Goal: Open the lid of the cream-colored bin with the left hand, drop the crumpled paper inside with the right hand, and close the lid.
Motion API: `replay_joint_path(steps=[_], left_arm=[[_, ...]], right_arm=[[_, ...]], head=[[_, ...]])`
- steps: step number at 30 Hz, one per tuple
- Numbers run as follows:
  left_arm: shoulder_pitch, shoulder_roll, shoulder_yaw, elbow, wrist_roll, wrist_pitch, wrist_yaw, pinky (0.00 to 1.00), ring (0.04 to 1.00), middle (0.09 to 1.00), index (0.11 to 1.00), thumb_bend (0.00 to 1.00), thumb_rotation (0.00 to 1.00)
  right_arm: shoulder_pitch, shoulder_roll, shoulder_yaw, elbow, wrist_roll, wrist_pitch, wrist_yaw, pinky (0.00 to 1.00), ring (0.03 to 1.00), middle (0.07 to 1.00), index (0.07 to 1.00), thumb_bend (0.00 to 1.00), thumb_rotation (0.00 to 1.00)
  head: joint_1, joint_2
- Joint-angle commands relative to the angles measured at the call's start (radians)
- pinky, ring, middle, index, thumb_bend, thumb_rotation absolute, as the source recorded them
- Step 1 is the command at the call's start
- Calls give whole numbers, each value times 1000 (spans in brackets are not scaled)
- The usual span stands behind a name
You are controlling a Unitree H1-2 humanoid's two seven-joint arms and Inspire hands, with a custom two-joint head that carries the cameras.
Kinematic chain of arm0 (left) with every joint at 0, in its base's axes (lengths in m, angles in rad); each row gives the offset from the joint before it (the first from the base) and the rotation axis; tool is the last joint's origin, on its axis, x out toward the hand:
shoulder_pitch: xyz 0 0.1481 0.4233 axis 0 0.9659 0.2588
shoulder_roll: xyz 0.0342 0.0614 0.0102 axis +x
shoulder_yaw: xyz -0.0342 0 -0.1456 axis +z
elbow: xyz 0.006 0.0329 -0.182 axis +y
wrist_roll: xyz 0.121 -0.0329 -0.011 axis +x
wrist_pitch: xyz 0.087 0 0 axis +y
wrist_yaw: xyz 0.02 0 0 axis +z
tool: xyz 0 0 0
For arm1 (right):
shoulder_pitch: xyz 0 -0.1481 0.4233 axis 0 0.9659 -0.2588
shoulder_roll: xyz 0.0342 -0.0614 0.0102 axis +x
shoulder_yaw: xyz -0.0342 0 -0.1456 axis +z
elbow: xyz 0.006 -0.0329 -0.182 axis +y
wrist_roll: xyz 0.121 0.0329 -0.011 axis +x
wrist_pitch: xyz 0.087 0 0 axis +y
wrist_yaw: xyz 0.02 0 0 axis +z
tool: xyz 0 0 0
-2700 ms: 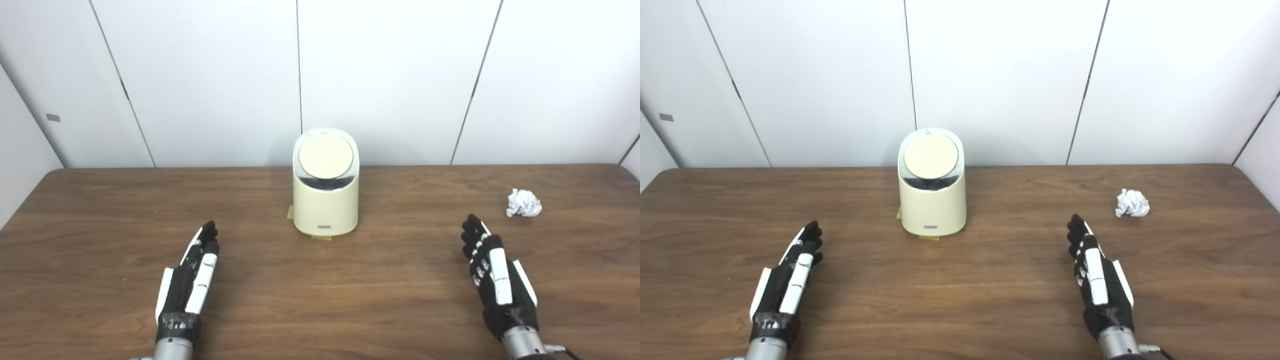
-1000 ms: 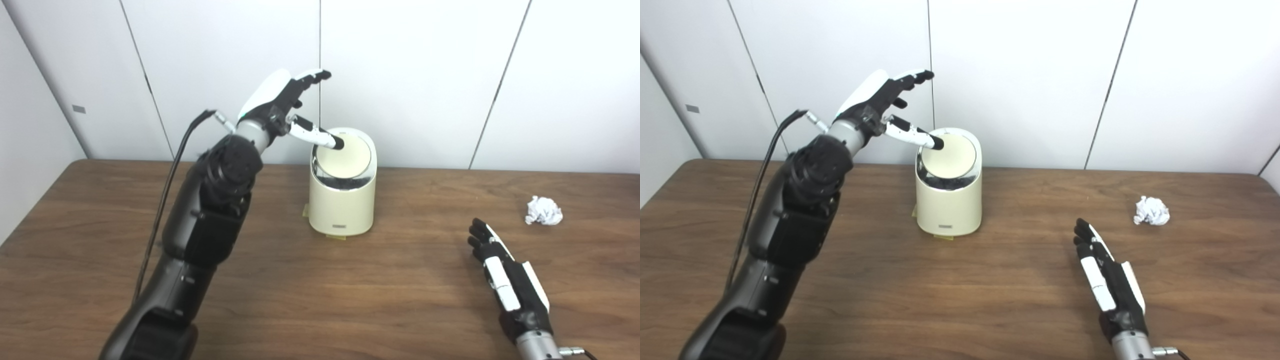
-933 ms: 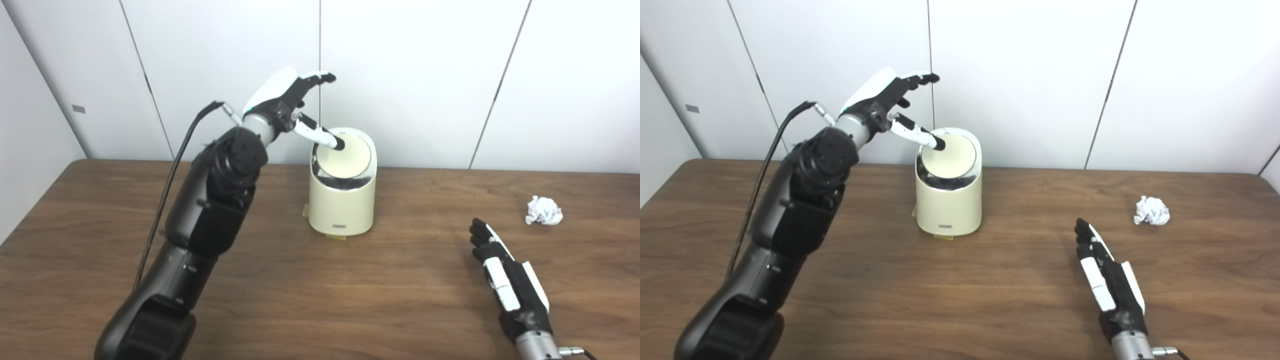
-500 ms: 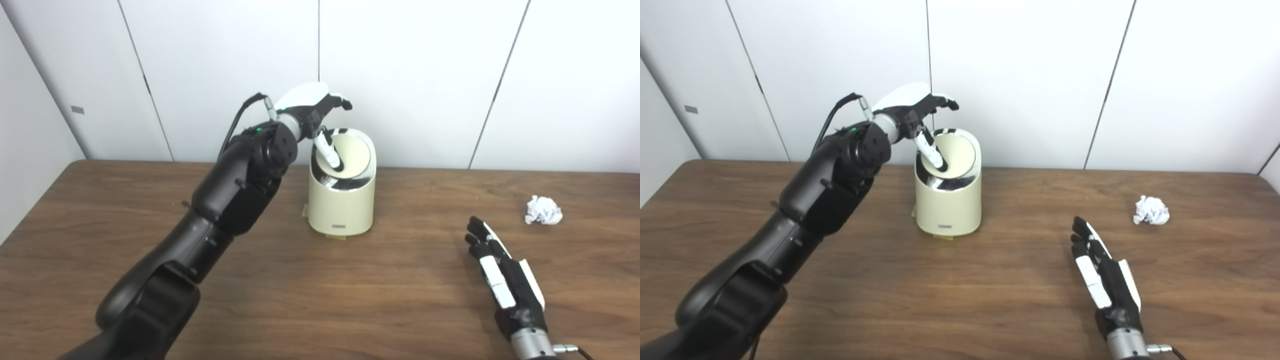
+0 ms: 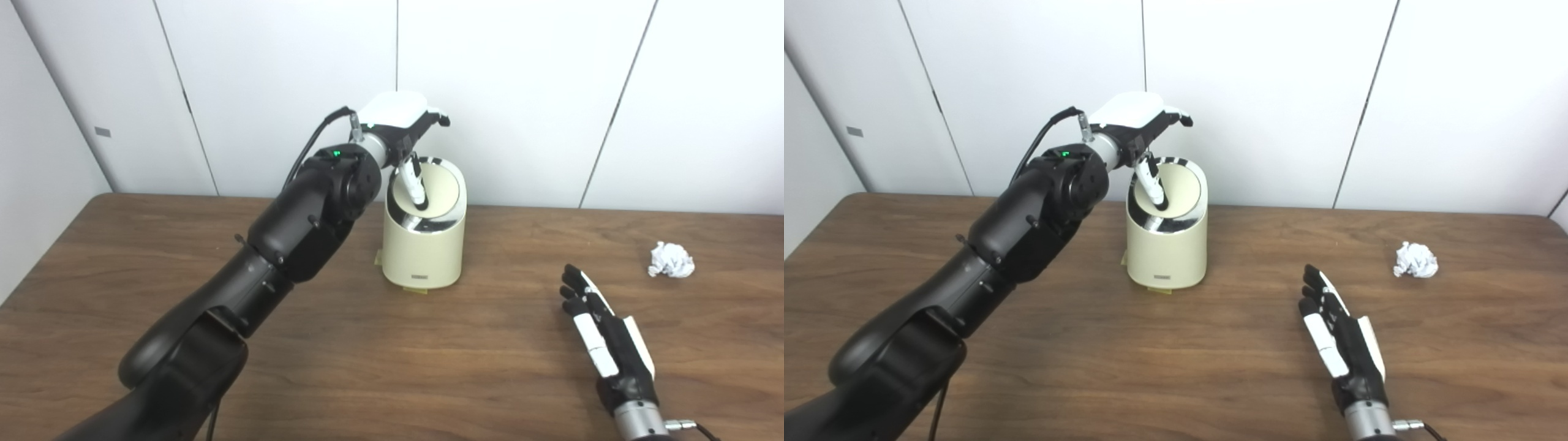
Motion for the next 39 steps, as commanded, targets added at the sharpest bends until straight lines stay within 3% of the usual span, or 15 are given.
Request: replay_joint_path(steps=[1,6,10,15,18,22,27,31,35,39], left_arm=[[7,23,-24,-6,48,-49,55,897,907,912,911,895,22],[41,47,-82,10,122,-132,102,916,928,916,919,913,44],[67,55,-127,11,174,-156,106,931,941,918,928,936,47],[93,72,-135,-10,195,-164,80,925,939,921,929,940,102],[103,82,-114,-36,178,-148,47,931,941,927,931,918,83],[118,88,-27,-110,95,-112,-9,915,934,921,926,908,33],[136,56,162,-208,-78,-23,-35,785,867,872,861,860,12],[137,69,273,-299,-170,25,-68,797,872,857,845,804,13],[168,83,350,-386,-212,82,-56,801,862,845,852,724,64],[276,37,464,-460,-307,76,43,729,841,848,893,607,136]], right_arm=[[-17,13,2,-3,29,-42,5,927,926,936,922,691,799],[-18,19,-7,7,65,-65,13,943,932,940,924,759,730],[-27,19,-12,10,68,-72,8,963,936,938,921,790,716],[-27,19,-9,7,47,-69,-1,957,935,937,928,810,749],[-29,21,-10,13,45,-73,-3,947,927,935,925,786,748],[-33,21,-15,22,56,-75,0,957,929,939,925,775,735],[-38,15,-17,26,48,-70,-3,951,929,940,924,795,745],[-37,9,-15,24,36,-66,-5,946,928,939,925,798,759],[-37,9,-17,23,39,-62,-2,952,931,937,918,809,752],[-33,2,-15,22,23,-60,-5,945,933,934,918,798,760]], head=[[2,1],[4,2],[-1,5],[0,2],[-3,1],[-3,-2],[-2,-2],[3,-3],[2,-9],[-8,-10]])
